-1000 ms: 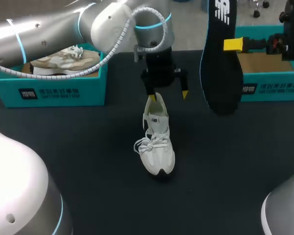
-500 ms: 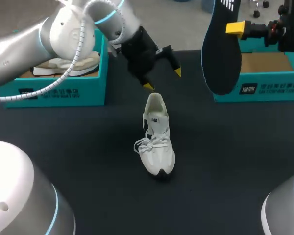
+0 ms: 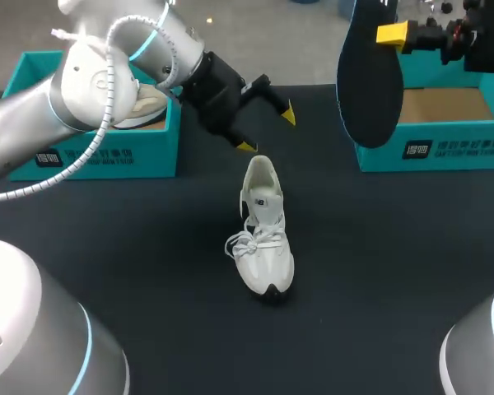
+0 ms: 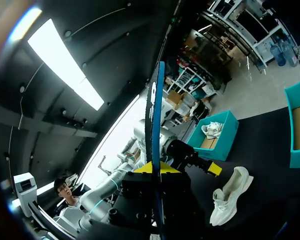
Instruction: Take the shoe out of the shoebox, open the shoe tongue, remove and reinsert the insole, then place the shoe into the shoebox
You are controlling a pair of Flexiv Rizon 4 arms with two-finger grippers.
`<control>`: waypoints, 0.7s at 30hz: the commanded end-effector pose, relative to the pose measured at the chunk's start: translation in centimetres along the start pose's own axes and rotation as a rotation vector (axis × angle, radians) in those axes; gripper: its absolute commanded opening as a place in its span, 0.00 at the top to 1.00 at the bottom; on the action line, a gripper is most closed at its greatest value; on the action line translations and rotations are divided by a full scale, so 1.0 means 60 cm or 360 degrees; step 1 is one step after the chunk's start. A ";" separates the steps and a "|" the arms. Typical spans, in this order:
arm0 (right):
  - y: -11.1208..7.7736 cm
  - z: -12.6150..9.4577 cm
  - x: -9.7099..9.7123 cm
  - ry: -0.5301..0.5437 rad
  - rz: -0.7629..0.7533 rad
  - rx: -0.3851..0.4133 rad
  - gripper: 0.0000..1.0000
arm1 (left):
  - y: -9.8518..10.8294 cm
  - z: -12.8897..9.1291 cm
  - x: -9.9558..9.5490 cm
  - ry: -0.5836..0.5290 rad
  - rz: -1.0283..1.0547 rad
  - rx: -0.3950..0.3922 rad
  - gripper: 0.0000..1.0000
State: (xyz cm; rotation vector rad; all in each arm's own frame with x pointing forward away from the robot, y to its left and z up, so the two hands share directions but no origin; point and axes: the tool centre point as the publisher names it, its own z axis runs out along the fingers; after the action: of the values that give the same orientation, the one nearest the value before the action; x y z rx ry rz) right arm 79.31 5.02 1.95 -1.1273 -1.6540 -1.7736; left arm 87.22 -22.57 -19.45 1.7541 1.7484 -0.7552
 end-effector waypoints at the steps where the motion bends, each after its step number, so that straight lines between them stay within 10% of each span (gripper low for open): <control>1: 0.002 0.002 -0.018 -0.0013 0.0076 -0.0018 1.00 | -0.006 -0.013 -0.004 -0.0214 0.0025 -0.0085 0.00; 21: 0.048 0.012 -0.096 -0.0151 0.0513 0.0120 1.00 | -0.028 -0.111 -0.100 -0.0847 0.0221 -0.0285 0.00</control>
State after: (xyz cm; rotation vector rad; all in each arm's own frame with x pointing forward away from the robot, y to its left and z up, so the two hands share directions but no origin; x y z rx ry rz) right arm 83.78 3.58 -0.72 -1.3876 -1.4736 -1.4917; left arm 85.80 -22.39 -10.54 1.4287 1.3651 -0.8183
